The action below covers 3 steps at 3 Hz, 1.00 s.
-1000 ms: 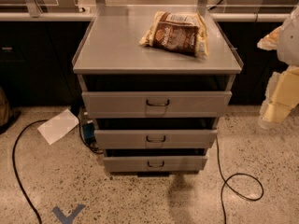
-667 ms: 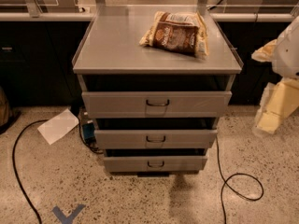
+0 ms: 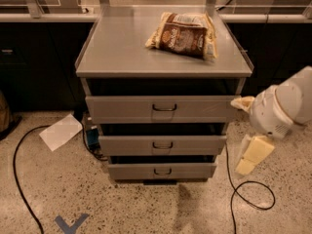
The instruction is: Open middle drawer
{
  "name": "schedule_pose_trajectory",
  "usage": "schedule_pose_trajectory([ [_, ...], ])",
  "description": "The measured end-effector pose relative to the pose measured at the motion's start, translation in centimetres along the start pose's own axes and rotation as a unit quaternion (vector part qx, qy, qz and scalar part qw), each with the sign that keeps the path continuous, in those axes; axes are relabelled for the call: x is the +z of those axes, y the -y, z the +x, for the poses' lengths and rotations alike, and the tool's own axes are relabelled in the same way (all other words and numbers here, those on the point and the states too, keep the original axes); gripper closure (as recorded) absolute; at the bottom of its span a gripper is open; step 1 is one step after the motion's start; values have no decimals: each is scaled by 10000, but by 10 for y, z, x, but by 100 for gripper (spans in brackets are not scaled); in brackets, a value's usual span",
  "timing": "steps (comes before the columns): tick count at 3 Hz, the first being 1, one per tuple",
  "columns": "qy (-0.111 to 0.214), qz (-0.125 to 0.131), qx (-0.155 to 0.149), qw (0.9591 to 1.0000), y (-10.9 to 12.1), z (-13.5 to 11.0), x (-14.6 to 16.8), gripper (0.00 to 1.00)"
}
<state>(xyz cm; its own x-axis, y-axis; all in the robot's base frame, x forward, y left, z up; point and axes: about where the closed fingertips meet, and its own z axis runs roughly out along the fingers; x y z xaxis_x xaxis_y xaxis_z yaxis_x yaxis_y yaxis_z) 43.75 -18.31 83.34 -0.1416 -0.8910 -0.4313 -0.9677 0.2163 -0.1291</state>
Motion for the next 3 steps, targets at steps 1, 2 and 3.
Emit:
schedule_pose_trajectory([
  [1,357,174,-13,9992,1,13,61,0],
  [2,358,173,-14,9992,1,13,61,0],
  [3,573,91,-30,9983,5,15,87,0],
])
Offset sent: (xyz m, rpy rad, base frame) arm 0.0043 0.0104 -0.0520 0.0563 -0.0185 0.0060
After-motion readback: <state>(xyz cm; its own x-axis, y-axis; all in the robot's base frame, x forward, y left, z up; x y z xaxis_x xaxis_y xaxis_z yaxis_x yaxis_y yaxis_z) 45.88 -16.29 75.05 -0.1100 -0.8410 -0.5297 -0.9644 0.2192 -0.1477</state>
